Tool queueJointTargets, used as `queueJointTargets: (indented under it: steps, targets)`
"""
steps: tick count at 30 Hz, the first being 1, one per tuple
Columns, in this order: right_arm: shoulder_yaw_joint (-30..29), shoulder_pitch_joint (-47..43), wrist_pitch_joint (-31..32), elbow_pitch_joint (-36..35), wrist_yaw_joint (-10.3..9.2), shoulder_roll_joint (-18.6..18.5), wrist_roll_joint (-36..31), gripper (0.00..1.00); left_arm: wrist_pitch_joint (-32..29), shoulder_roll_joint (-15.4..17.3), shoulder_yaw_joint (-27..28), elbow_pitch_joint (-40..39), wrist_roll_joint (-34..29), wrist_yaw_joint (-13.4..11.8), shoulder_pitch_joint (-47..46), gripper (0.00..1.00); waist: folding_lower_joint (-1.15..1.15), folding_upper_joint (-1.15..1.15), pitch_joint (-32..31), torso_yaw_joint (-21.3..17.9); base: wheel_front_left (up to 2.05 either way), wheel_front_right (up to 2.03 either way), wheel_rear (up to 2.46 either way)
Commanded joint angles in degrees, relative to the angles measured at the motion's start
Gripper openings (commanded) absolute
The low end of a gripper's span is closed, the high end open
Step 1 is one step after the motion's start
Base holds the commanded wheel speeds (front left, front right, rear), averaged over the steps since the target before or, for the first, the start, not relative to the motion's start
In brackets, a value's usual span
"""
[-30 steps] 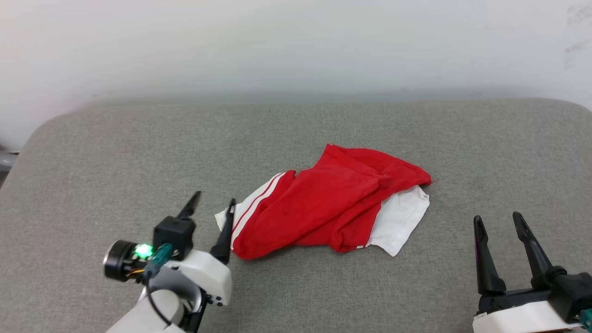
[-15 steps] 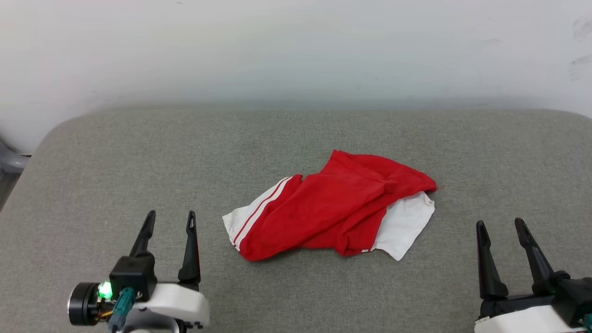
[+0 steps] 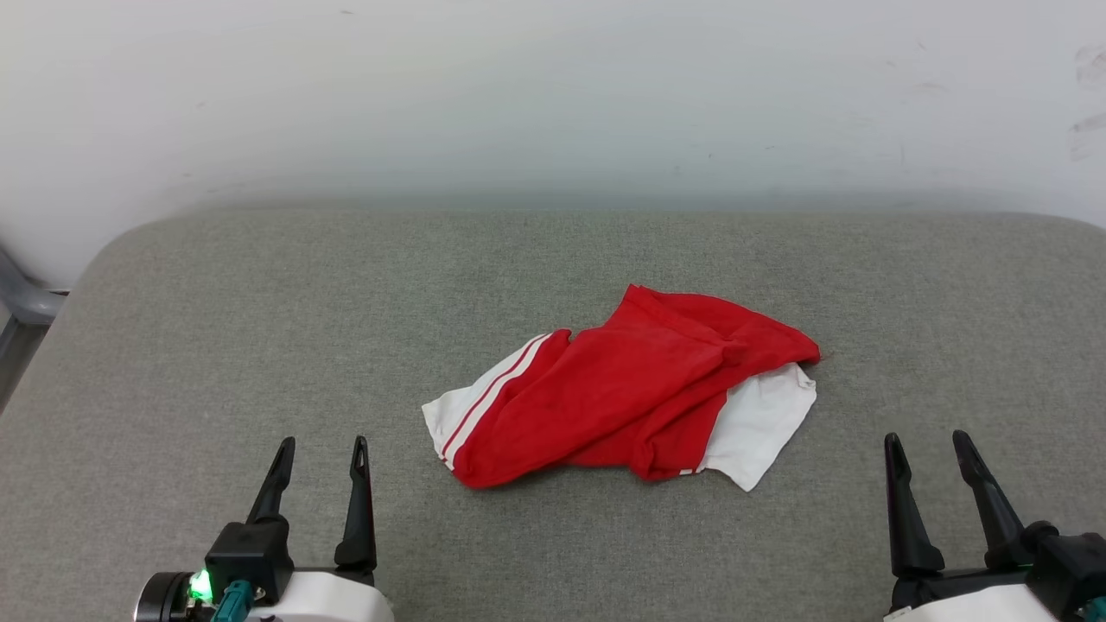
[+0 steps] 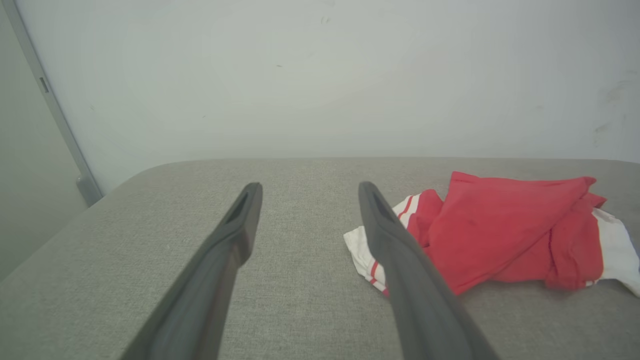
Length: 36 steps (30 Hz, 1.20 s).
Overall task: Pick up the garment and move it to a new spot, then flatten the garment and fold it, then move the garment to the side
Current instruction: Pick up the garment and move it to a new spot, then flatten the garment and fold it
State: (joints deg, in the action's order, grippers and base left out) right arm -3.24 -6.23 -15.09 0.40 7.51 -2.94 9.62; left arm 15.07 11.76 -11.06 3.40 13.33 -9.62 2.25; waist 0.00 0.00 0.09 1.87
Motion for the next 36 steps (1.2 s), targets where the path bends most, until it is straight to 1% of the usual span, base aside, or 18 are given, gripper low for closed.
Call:
queueJointTargets:
  steps: [1,6,13,19,26,29,31,36]
  targets:
    - [0.0,-0.8,-0.1,0.3,-0.04,0.1,0.4,1.0,0.1,-0.7,0.9,0.4,-0.8,0.7,0.7,1.0,0.0,0.0,0.0,0.0,0.0,0.0,0.0]
    - [0.1,-1.1,-0.1,1.1,-0.04,0.1,0.4,1.0,0.1,-2.7,3.4,1.8,-3.1,2.9,1.0,1.0,0.0,0.0,0.0,0.1,0.0,0.0,0.0]
    - [0.0,-1.7,-0.1,1.7,-0.04,0.1,0.5,1.0,0.2,-4.6,6.1,2.9,-5.6,5.4,1.3,1.0,0.0,0.0,0.0,0.1,0.0,0.0,0.0]
    - [0.0,-0.9,-0.1,1.7,-0.04,0.1,-0.1,1.0,0.2,-5.8,7.7,3.3,-7.0,7.0,1.4,1.0,0.0,0.0,0.0,0.2,0.0,0.0,0.0]
    - [-1.0,4.0,-0.1,-0.4,-0.04,0.0,-3.2,1.0,0.2,-6.8,8.9,3.4,-8.3,8.1,0.5,1.0,0.0,0.0,0.7,0.6,0.0,0.0,0.0]
    - [-1.3,8.6,-0.1,-1.4,-0.04,-2.7,-3.9,1.0,0.2,-7.2,9.0,3.2,-8.8,8.6,-0.6,1.0,0.0,0.0,1.9,1.0,0.0,0.0,0.0]
    - [-1.2,12.1,-0.1,-1.6,-0.04,-4.6,-3.3,1.0,0.2,-7.4,9.1,3.2,-9.1,8.9,-1.2,1.0,0.0,0.0,2.9,1.3,0.0,0.0,0.0]
    - [1.2,22.8,-0.1,-0.1,-0.04,-11.6,-1.2,1.0,0.2,-7.9,8.9,2.9,-9.5,9.5,-3.5,1.0,0.0,0.0,5.9,2.5,0.0,0.0,0.0]
